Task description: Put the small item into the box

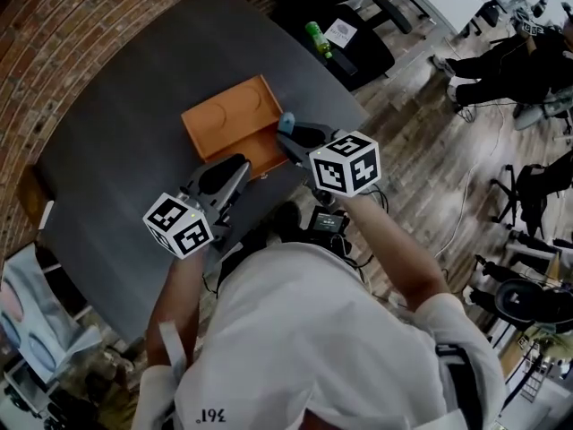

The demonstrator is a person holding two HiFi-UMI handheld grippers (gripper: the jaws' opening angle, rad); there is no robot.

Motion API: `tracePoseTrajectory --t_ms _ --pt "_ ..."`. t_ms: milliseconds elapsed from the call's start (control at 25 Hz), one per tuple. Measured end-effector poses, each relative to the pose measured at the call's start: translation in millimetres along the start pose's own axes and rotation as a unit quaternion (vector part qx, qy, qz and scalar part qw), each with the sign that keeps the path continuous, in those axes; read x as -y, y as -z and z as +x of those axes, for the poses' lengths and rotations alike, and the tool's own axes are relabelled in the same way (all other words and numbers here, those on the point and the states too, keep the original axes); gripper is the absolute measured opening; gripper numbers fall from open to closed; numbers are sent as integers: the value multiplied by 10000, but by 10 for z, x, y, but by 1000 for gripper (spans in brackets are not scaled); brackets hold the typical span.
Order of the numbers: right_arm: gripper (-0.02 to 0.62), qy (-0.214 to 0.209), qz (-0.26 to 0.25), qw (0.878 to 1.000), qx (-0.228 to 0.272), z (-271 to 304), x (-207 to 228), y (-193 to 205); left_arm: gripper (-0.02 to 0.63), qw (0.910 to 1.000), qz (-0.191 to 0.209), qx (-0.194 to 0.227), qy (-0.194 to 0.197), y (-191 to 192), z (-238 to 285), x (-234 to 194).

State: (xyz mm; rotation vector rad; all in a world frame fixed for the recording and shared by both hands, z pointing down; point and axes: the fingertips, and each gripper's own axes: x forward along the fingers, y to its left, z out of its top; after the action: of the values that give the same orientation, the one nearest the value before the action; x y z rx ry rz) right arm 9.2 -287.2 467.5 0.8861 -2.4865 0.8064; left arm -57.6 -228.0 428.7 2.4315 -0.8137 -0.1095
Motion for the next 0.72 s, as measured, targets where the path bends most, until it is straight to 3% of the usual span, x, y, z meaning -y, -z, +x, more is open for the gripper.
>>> tracePoseTrajectory --t_ms 520,720 --pt "81 -67 -28 9979 -642 420 88 293 71 9980 -159 -533 -300 413 109 -415" --pt "81 -46 -371 9923 -1184 611 133 556 77 9957 -271 -735 -502 602 97 -567"
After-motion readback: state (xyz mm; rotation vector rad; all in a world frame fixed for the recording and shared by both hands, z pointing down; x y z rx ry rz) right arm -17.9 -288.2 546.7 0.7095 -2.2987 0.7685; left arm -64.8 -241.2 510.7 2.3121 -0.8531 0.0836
